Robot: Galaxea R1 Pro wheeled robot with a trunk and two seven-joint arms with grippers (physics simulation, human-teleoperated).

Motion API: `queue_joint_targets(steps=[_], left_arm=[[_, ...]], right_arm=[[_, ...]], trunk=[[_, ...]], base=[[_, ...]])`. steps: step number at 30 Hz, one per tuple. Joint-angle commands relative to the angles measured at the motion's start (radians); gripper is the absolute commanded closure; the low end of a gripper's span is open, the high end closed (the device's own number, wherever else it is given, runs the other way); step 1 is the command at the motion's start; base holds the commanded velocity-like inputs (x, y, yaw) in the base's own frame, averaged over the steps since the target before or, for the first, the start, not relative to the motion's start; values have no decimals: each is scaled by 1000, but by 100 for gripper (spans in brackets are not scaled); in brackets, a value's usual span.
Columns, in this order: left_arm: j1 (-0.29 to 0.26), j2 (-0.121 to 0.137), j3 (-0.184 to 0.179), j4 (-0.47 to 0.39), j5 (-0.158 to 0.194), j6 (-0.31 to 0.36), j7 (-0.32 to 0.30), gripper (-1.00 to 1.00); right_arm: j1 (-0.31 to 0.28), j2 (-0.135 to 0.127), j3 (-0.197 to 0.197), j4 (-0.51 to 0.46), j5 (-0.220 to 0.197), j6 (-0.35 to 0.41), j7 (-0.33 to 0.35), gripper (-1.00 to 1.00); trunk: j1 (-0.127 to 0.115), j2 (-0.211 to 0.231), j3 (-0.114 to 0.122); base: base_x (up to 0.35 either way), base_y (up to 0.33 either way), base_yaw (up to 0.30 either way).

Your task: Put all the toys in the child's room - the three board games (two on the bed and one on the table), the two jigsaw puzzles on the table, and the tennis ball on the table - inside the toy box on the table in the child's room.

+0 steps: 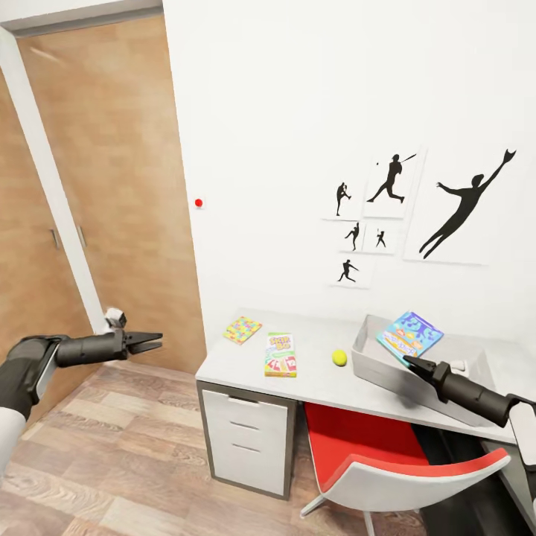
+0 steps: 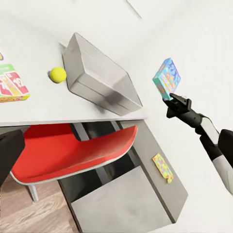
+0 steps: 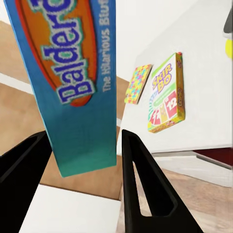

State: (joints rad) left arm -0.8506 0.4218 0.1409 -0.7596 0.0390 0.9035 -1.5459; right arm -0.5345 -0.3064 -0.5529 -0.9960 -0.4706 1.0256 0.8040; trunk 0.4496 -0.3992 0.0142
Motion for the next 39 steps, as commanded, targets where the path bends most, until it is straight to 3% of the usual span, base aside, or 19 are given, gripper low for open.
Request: queue_joint_targets(steps=[1,6,9,23,39], left_arm=[[2,-3,-2,5,0,5,0,-100],[14,-7,1,95,7,-93,-5,-100],[16,-4,3,120,9,-118,-10,-100],[16,-2,3,131,10,-130,-13,-100],[16,4,5,131,10,-132,-14,-100]], right_arm=[[0,0,-2,0,4,4,7,100],[2,4,-1,-2,5,4,6,100],[4,9,1,-5,9,-1,7,100],[8,2,2,-1,10,2,7,100],[10,3,2,-8,12,-6,6,100]], trunk=[[0,-1,0],[0,-1,0],[0,-1,0],[0,-1,4],[0,-1,5]], base=[[0,0,0],[0,0,0],[0,0,-24],[79,85,-227],[8,6,-23]])
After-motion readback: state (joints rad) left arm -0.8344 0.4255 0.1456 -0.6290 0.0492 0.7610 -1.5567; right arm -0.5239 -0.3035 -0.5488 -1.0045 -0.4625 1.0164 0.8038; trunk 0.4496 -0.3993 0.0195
